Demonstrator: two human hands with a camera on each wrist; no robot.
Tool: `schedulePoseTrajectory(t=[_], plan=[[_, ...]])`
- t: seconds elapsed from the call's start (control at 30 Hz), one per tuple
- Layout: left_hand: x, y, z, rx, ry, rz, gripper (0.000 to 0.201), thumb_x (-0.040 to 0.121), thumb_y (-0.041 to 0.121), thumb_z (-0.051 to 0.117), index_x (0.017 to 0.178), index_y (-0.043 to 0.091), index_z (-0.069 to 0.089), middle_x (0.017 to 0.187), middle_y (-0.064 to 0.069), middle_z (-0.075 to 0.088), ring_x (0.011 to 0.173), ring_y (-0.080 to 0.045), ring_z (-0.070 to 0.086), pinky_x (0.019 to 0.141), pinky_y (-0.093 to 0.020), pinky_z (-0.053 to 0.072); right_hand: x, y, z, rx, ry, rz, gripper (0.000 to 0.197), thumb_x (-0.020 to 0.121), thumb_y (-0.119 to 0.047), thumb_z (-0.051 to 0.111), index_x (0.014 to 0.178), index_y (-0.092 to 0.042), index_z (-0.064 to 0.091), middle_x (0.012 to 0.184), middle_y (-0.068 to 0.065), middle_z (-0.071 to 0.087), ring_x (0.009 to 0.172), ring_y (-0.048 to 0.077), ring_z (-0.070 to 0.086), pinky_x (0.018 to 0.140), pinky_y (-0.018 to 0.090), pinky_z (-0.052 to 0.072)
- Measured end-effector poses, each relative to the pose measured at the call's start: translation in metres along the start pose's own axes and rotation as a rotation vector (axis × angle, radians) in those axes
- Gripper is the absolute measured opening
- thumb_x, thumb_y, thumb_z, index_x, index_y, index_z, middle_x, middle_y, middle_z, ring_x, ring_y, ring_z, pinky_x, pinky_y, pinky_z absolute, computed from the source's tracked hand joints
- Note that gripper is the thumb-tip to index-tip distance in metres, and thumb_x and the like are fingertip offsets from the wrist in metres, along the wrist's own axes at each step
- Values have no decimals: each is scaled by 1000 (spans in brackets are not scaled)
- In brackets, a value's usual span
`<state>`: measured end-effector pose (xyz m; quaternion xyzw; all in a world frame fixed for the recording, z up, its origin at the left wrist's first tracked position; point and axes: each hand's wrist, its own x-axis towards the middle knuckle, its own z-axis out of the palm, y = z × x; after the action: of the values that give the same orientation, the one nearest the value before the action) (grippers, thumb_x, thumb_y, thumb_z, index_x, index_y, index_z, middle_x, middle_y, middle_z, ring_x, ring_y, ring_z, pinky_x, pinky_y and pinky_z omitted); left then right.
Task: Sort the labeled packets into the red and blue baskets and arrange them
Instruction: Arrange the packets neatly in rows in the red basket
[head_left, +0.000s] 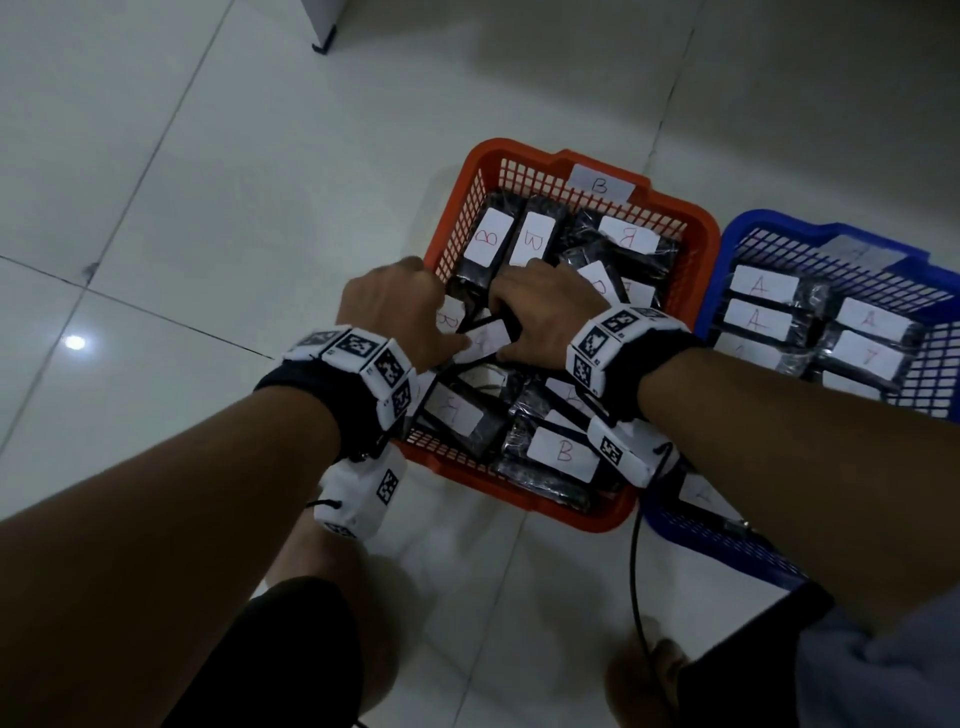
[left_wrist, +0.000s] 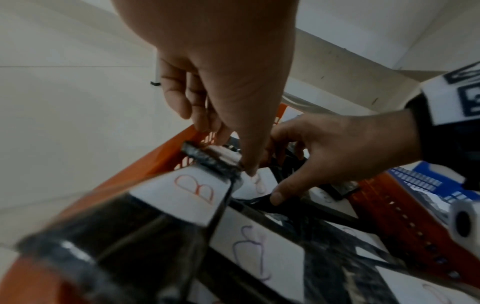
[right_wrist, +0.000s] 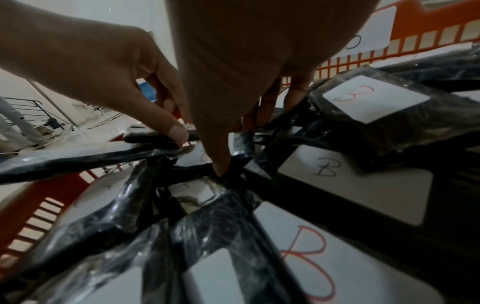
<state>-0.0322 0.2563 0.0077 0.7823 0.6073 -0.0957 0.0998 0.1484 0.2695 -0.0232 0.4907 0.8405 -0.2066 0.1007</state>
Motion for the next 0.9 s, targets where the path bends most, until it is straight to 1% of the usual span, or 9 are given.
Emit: schedulePoseTrajectory(t=[0.1, 0.17, 0.23, 0.37, 0.5, 0.6, 0.7, 0.8, 0.9], plan=[[0, 11, -1, 41, -24, 47, 63, 72, 63, 69, 114, 16, 67, 113, -10, 63, 96, -30, 62, 73, -35, 51, -3, -1, 0, 82, 7, 17, 42, 75, -45, 74, 105, -23, 55, 109, -1, 57, 106, 22, 51, 89, 38, 42], [0, 17, -3, 9, -41, 94, 54, 75, 65, 64, 107, 22, 70, 107, -8, 66, 94, -29, 63, 72, -35, 52, -3, 0, -4, 210, -30, 71, 34, 77, -43, 74, 102, -23, 61, 101, -2, 58, 99, 20, 55, 77, 32, 45], [2, 20, -5, -48, -66, 84, 44, 78, 60, 64, 105, 25, 70, 103, -5, 68, 91, -28, 64, 74, -35, 55, -4, 6, -9, 431, -93, 169, 26, 76, -37, 79, 91, -24, 64, 86, -8, 56, 85, 15, 58, 60, 22, 41], [10, 26, -10, -189, -160, 2, 39, 84, 53, 61, 111, 25, 67, 104, -7, 68, 91, -28, 64, 71, -27, 46, -15, 24, -16, 731, -40, 279, 21, 75, -28, 83, 86, -22, 67, 80, -10, 62, 70, 7, 58, 52, 17, 44], [22, 26, -9, -432, -284, -113, 29, 88, 43, 62, 110, 24, 61, 109, -1, 66, 98, -22, 61, 75, -26, 45, -28, 36, -18, 900, 101, 354, 16, 76, -26, 81, 85, -20, 69, 86, -3, 69, 79, 12, 64, 72, 26, 53], [31, 25, -14, -548, -302, -126, 26, 82, 43, 69, 101, 28, 61, 100, 11, 66, 92, -13, 61, 64, -21, 41, -33, 46, -22, 971, 306, 473, 11, 80, -24, 77, 86, -19, 69, 89, -1, 70, 80, 12, 64, 72, 25, 53], [38, 27, -26, -596, -294, -41, 19, 79, 35, 74, 95, 27, 67, 93, 16, 65, 88, -6, 61, 63, -14, 38, -39, 59, -21, 1049, 497, 596, 10, 82, -22, 73, 85, -28, 64, 84, 1, 70, 75, 19, 67, 71, 34, 58], [45, 27, -40, -673, -362, 7, 12, 78, 21, 76, 90, 20, 74, 87, 13, 69, 82, -3, 64, 66, -15, 48, -46, 66, -18, 1032, 565, 646, 14, 85, -21, 65, 93, -33, 63, 83, 7, 70, 72, 29, 69, 64, 50, 59], [54, 28, -53, -734, -347, -5, 13, 78, 20, 76, 91, 22, 76, 85, 14, 69, 80, -3, 64, 66, -18, 50, -49, 68, -14, 975, 594, 680, 13, 86, -17, 61, 95, -26, 60, 77, 4, 66, 73, 28, 69, 65, 49, 58]])
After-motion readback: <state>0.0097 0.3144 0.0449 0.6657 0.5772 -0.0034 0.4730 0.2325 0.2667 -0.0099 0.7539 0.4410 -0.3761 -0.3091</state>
